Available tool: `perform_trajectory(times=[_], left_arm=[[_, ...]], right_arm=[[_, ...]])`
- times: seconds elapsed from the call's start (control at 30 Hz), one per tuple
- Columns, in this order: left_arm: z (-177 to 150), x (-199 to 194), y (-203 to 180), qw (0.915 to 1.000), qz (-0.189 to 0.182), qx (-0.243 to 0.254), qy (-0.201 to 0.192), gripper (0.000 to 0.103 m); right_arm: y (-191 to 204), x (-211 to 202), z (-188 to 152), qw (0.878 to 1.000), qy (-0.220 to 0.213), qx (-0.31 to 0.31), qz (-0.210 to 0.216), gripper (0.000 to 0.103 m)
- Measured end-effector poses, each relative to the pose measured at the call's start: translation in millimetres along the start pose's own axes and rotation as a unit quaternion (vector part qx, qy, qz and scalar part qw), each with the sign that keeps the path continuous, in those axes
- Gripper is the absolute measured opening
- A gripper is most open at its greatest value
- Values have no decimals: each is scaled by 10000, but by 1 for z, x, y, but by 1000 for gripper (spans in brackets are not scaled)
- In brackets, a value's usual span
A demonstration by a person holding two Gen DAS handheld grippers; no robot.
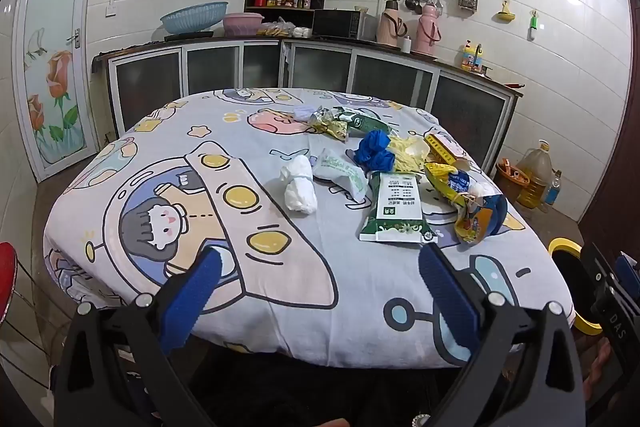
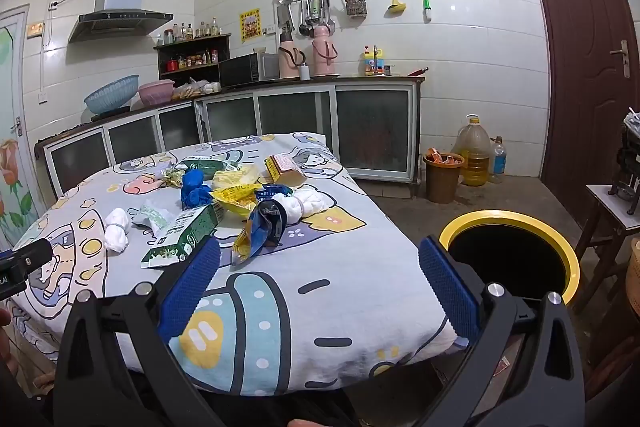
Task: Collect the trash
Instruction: 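Move both tools toward the trash items on the table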
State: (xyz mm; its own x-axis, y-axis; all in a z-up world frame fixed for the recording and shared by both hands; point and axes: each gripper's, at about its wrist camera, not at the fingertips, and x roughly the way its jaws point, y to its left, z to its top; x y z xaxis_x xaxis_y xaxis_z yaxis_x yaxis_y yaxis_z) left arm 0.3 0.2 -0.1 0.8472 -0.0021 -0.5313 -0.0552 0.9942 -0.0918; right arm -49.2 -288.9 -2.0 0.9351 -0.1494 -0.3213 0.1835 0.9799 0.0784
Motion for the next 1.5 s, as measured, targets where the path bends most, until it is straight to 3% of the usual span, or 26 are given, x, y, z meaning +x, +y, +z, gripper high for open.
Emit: perform_trajectory(times=[1.33,1.5], left_arm=[[-4,0,-2,10000,80,36,-5,95],[-5,3,2,9999,-87,-37,106,95]], right_arm=[[-3,0,-1,9999,25,107,-104,96],[-13,5,6,9997,32,254,-43,96]])
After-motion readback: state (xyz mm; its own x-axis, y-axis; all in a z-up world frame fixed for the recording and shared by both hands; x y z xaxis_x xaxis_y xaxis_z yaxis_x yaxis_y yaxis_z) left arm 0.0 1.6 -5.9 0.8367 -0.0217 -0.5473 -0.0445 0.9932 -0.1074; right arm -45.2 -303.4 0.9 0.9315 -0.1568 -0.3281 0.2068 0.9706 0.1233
